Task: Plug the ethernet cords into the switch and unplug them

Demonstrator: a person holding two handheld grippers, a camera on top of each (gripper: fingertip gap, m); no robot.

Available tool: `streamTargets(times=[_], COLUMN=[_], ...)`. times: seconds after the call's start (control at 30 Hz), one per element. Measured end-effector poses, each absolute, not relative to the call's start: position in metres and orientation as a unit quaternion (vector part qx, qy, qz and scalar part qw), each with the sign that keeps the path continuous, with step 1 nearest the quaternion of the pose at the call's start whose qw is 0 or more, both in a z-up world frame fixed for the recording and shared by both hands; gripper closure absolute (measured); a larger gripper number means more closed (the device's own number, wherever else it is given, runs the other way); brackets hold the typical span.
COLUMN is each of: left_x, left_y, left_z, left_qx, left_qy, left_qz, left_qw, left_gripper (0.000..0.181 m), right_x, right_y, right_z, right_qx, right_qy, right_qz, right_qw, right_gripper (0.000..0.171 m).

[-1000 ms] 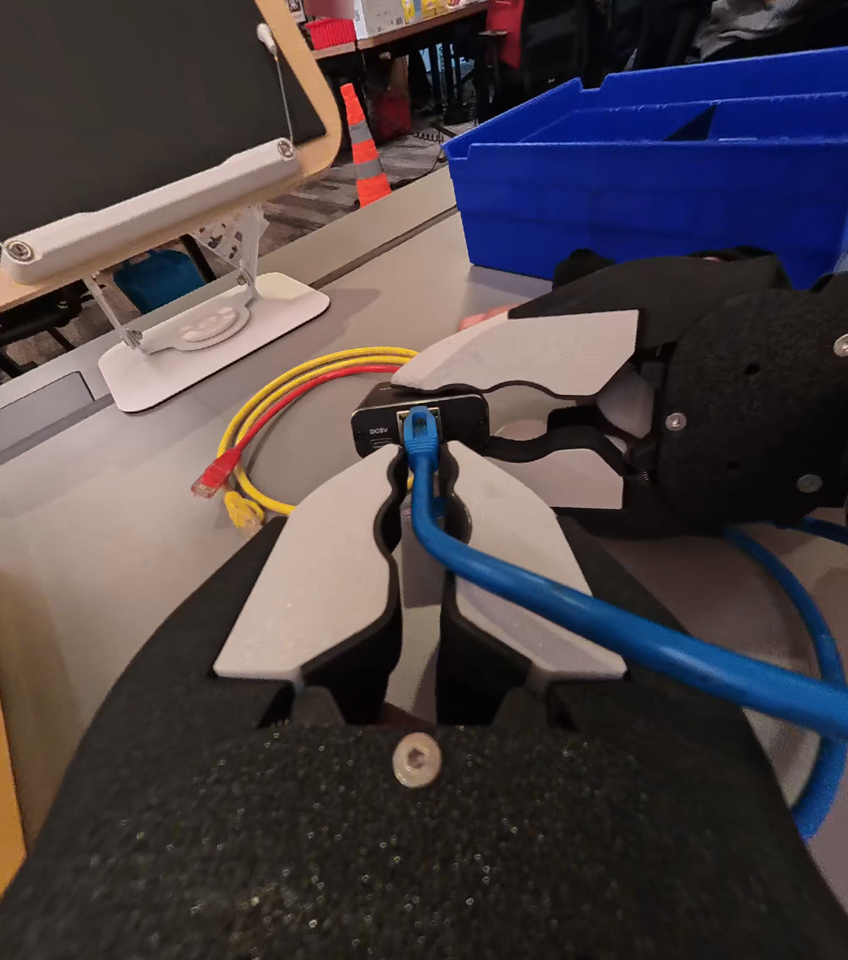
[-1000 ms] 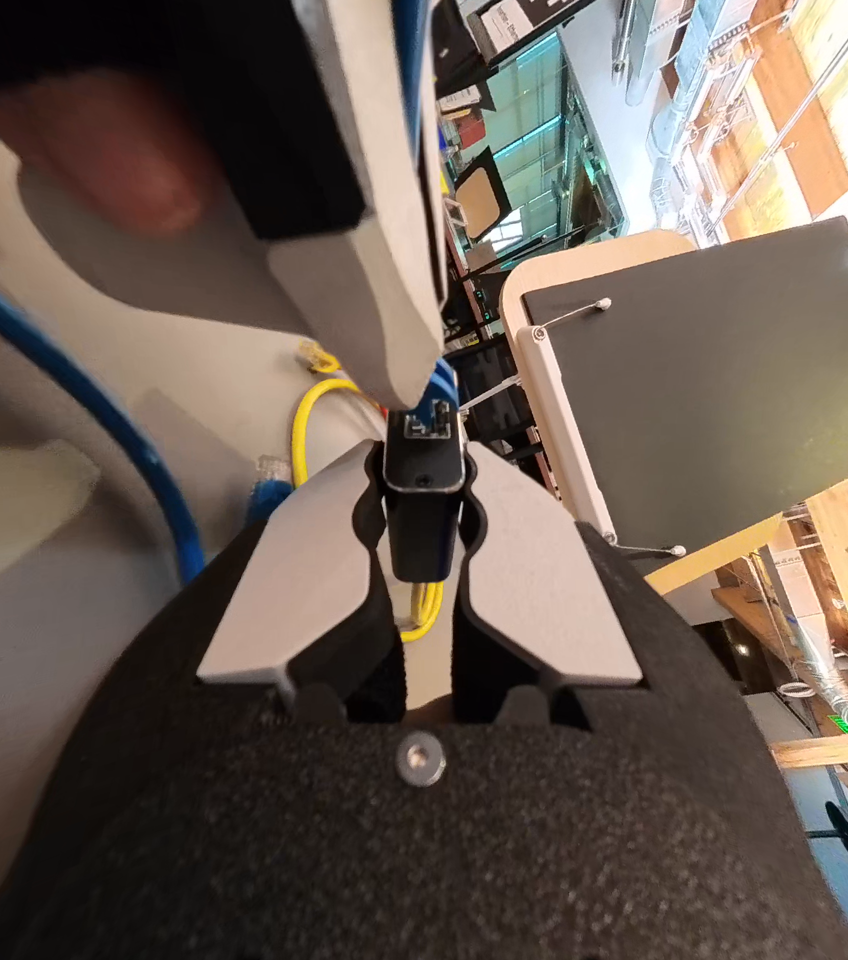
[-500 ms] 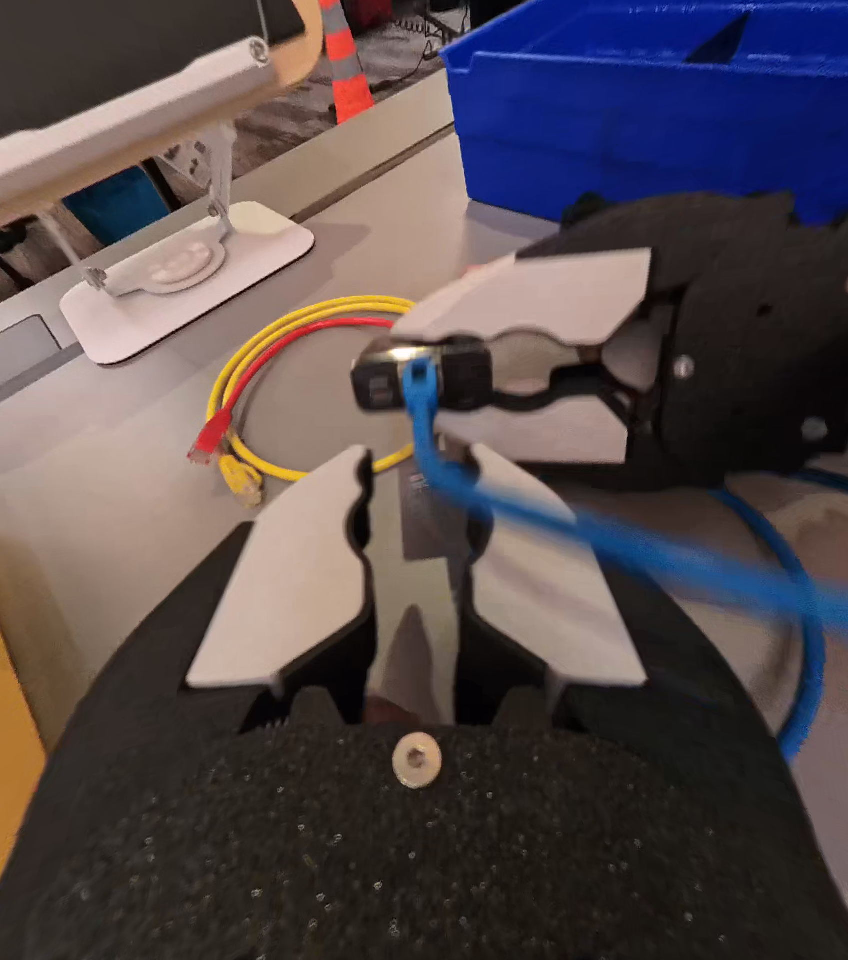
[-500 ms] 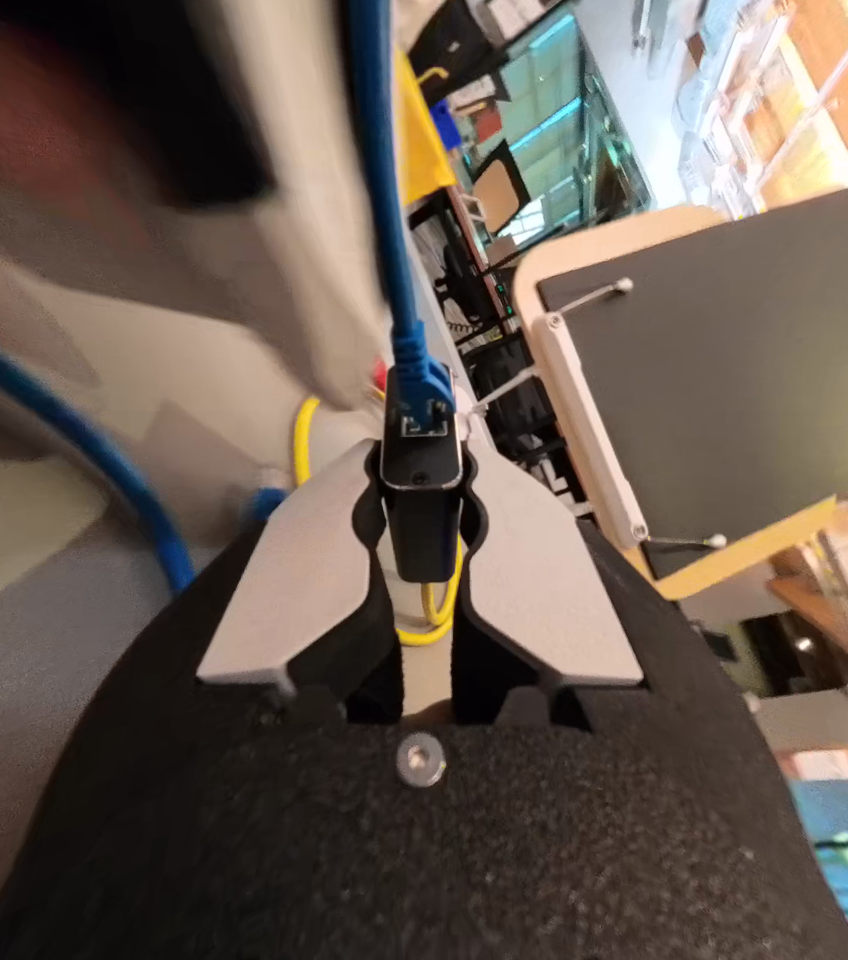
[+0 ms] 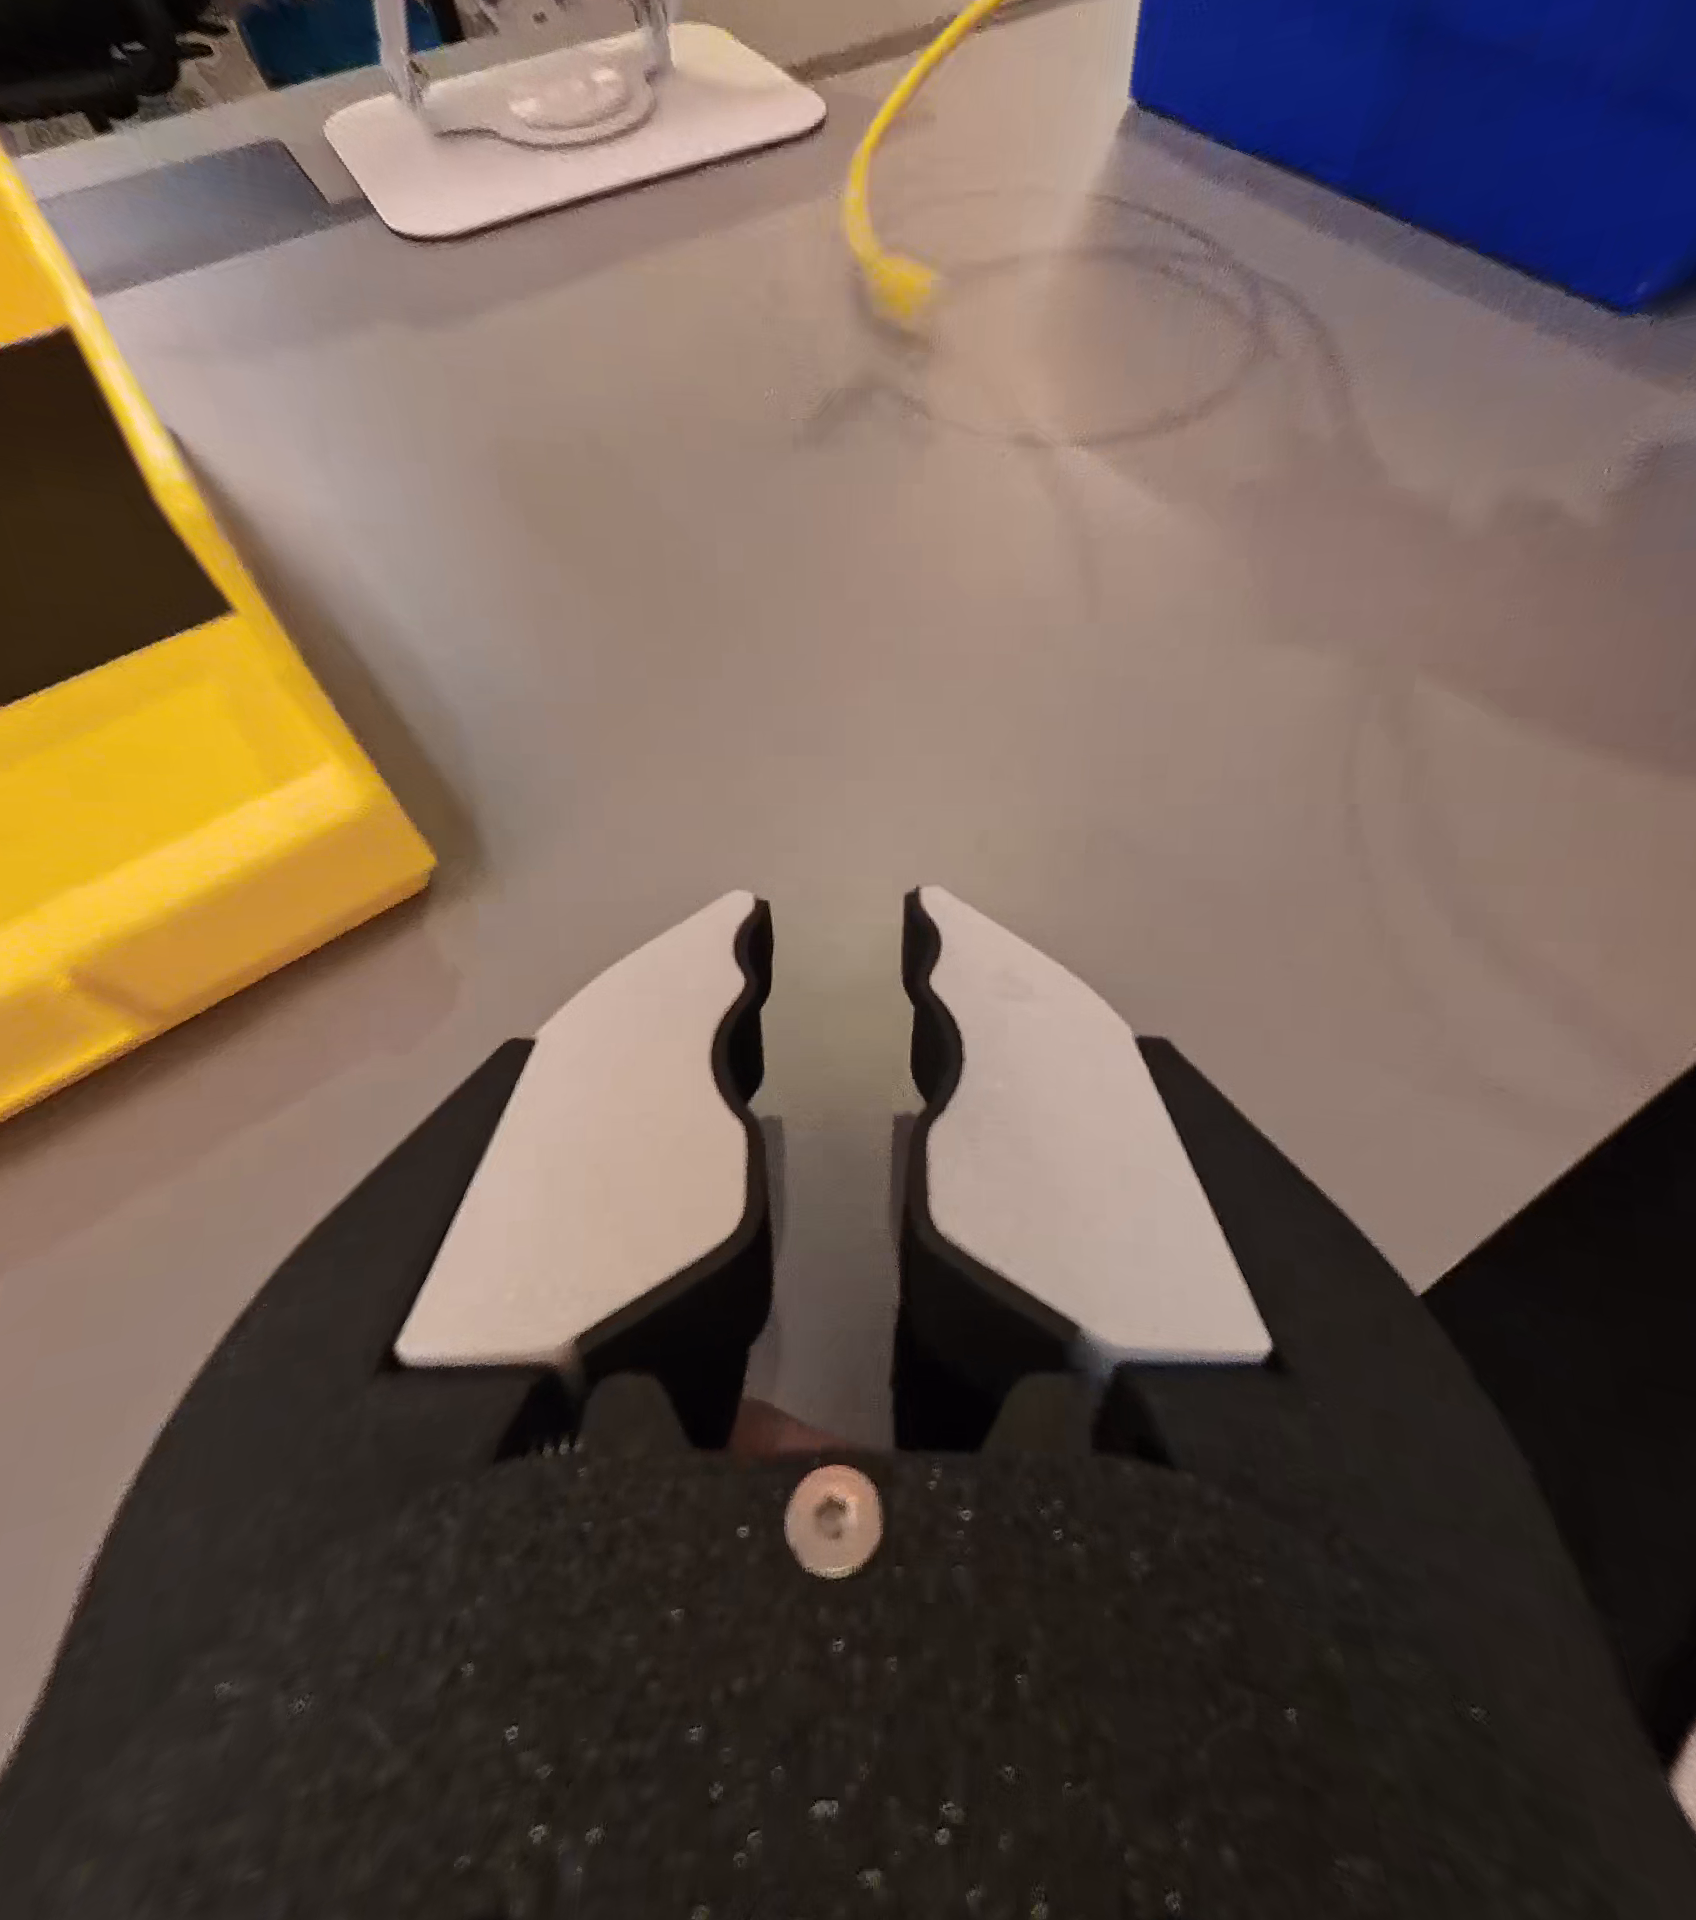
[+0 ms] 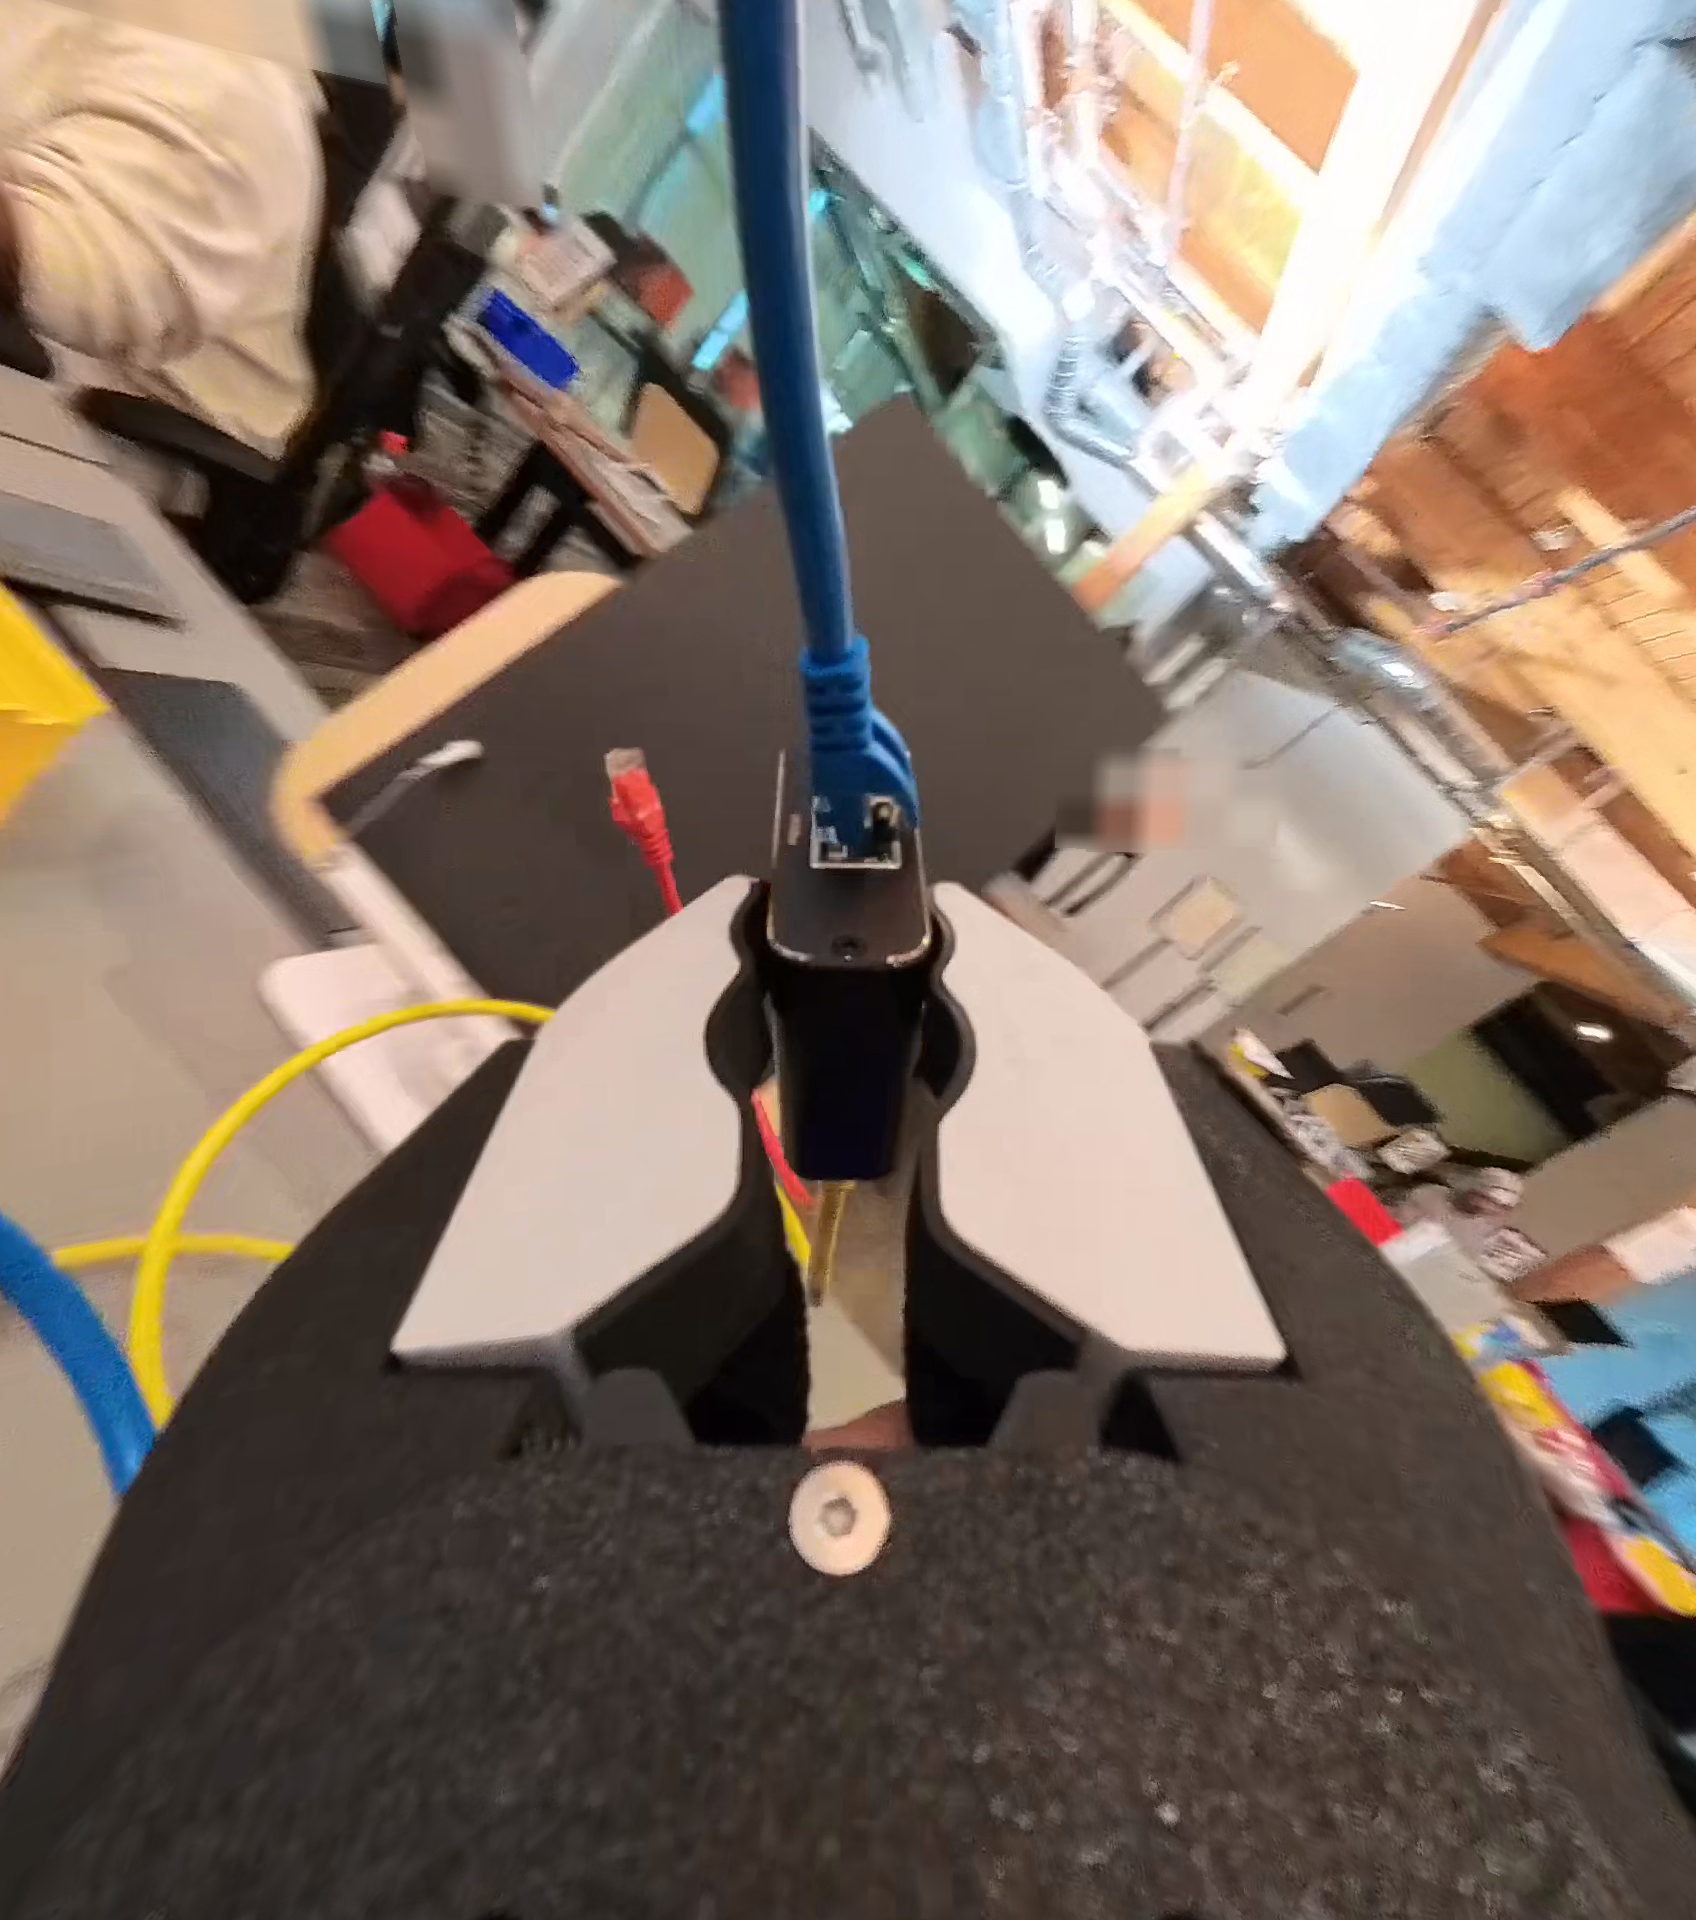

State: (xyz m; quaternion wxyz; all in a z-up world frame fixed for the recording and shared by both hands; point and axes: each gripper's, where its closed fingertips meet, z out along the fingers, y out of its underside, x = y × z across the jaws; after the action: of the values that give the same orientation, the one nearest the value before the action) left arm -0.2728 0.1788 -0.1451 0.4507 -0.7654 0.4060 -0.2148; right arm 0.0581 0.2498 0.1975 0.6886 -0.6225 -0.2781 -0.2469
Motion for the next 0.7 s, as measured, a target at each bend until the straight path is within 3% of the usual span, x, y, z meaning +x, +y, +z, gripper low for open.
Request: streamTargets(times=[0.17, 0.3, 0.5, 0.7], left_x=[-0.28, -0.279, -0.276, -0.274], left_y=[0.183, 0.182, 0.177, 0.175], left_z=[-0.145, -0.145, -0.151, -0.154], left_qx=[-0.776, -0.773, -0.761, -0.756], left_qy=[0.386, 0.394, 0.434, 0.449], left_qz=[-0.236, -0.234, -0.189, -0.176], left_qw=[0.439, 0.439, 0.444, 0.443], left_gripper=[0.159, 0.159, 0.159, 0.159], right_x=[0.131, 0.179, 0.237, 0.272], right_y=[0.239, 0.241, 0.259, 0.277], right_z=[0.301, 0.32, 0.242, 0.088], right_qx=[-0.605, -0.624, -0.693, -0.826], right_qy=[-0.235, -0.221, -0.188, -0.139], right_qz=[-0.338, -0.385, -0.364, -0.218], right_qw=[0.682, 0.642, 0.594, 0.501], right_gripper=[0.145, 0.145, 0.145, 0.145])
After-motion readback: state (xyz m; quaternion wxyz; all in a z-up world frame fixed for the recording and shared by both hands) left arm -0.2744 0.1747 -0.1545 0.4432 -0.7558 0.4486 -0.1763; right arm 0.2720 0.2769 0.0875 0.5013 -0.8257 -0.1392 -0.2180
